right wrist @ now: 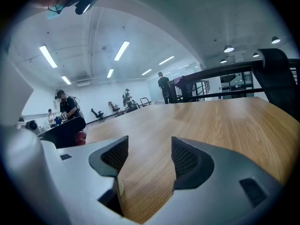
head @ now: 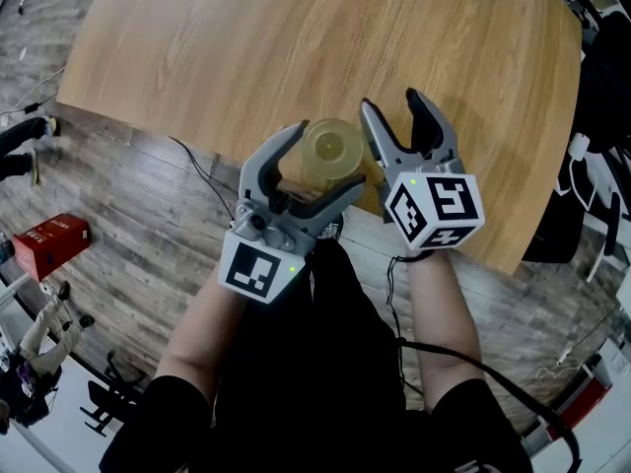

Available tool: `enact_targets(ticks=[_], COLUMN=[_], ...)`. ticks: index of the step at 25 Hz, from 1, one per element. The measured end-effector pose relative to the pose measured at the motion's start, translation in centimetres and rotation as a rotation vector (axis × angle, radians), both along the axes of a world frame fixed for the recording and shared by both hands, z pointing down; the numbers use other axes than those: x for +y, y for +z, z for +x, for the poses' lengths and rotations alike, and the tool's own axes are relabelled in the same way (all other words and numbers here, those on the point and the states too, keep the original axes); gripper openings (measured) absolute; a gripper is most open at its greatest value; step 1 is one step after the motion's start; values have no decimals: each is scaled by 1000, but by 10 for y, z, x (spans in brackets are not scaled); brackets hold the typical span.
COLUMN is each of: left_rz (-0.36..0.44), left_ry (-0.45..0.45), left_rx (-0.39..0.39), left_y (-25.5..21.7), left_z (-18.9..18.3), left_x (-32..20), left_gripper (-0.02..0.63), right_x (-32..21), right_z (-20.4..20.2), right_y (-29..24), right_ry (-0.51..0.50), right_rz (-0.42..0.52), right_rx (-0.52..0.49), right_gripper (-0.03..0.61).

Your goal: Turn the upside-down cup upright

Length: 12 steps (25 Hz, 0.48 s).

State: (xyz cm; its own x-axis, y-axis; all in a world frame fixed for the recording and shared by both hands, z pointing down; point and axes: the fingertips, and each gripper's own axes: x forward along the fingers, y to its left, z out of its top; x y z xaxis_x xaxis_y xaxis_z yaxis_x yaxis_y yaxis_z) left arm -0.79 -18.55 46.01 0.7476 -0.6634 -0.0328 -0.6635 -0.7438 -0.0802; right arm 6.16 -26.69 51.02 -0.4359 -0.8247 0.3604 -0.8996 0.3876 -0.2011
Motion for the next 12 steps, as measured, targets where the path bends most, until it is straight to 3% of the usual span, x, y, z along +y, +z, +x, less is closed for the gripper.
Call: enact_targets(ticks=[4, 6, 8, 12], left_rz=[-7, -12, -28, -47], left_ry=[-83, -138, -193, -319], left_rx=[45, 65, 72, 89], left_y=[-39, -61, -80, -118], left_z=[-13, -19, -25, -32], left_x=[1, 6, 17, 35], left_gripper=[342, 332, 258, 33], right_x=[19, 35, 56, 92], right_z=[0, 1, 2, 2], right_y=[-48, -77, -103, -149], right_ry=[-25, -17, 0, 19], right_rz=[47, 82, 101, 141], right_rx=[15, 31, 36, 15], right_gripper=[287, 226, 127, 40])
